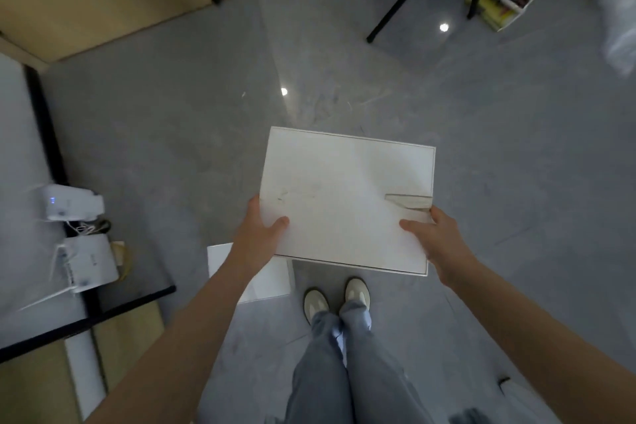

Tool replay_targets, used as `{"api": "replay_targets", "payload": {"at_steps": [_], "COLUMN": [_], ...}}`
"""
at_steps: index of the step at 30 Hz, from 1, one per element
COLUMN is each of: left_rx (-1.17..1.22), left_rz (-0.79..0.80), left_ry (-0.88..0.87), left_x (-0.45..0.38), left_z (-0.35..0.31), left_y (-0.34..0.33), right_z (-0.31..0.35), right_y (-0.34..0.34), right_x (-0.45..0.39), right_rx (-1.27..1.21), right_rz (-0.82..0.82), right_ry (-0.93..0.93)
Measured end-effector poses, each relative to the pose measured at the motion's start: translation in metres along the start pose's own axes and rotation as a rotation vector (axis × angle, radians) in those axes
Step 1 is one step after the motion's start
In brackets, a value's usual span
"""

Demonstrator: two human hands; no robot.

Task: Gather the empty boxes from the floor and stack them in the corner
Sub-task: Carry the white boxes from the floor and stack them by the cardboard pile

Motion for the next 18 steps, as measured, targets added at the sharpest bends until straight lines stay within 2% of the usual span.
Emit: {"api": "replay_targets", "payload": {"at_steps": [6, 12, 18], "left_rx": [0.136, 0.183, 0.297], "left_rz": [-0.065, -0.18, -0.318], "left_ry": [-0.071, -0.17, -0.192], "left_x": [0.112, 0.179, 0.222], "left_z": [-0.056, -0.078, -0.07], "left_y": [0.06, 0.112, 0.151], "right_z": [0.048, 0.079, 0.12], "right_y": [0.028, 0.029, 0.011], "right_x": [0.115, 0.178, 0.216], "right_rx": [0.054, 0.03, 0.07], "right_rz": [-0.053, 0.021, 0.107], "right_ry": [0.146, 0.278, 0.414]}}
Point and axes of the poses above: each hand's wrist, its own x-axis away from the middle knuckle, its own y-axis out of the back of the hand, z = x × y, the point moved 5 cm from there along -x, towards the middle knuckle, and after that the axes turned 9 degrees about x, right-handed, at the moved point
